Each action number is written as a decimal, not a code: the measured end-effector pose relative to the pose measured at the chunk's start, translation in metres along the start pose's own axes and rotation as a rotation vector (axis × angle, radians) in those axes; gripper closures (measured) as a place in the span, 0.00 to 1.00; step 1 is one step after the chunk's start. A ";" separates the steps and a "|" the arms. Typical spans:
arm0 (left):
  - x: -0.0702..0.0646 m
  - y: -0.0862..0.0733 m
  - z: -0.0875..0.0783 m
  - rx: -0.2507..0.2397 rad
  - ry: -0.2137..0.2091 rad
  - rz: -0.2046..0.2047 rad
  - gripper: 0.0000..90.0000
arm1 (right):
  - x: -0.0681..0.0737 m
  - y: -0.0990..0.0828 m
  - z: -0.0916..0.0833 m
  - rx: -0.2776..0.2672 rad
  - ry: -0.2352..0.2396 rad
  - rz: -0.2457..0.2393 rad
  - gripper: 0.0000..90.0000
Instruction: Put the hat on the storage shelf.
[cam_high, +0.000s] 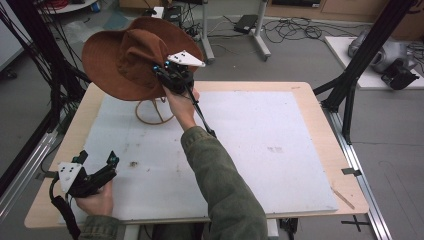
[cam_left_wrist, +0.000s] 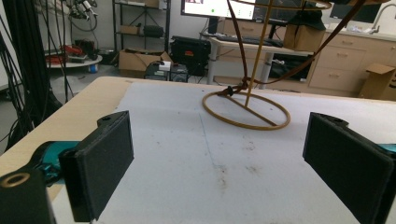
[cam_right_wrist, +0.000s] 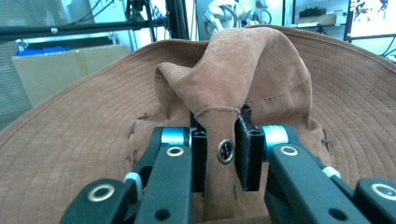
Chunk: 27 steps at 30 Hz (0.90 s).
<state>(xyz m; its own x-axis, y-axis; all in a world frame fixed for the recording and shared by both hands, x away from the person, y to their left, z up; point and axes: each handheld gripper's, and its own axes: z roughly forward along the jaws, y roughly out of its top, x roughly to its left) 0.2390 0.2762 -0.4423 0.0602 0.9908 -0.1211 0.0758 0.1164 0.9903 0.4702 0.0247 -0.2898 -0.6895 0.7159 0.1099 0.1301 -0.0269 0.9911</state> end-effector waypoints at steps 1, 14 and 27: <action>0.000 0.000 0.000 0.000 0.000 0.002 0.10 | 0.000 0.000 0.000 0.008 0.003 -0.003 0.81; -0.001 0.001 0.000 -0.005 -0.001 0.002 0.10 | -0.001 0.000 -0.007 -0.005 -0.037 -0.069 0.09; -0.003 0.002 0.000 -0.009 -0.002 0.013 0.10 | -0.041 0.030 -0.066 -0.067 -0.194 -0.086 0.01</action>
<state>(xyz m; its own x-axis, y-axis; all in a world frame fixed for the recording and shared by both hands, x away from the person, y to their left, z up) 0.2392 0.2738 -0.4403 0.0628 0.9922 -0.1081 0.0665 0.1039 0.9924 0.4549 -0.0515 -0.2600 -0.5450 0.8383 0.0149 0.0245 -0.0019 0.9997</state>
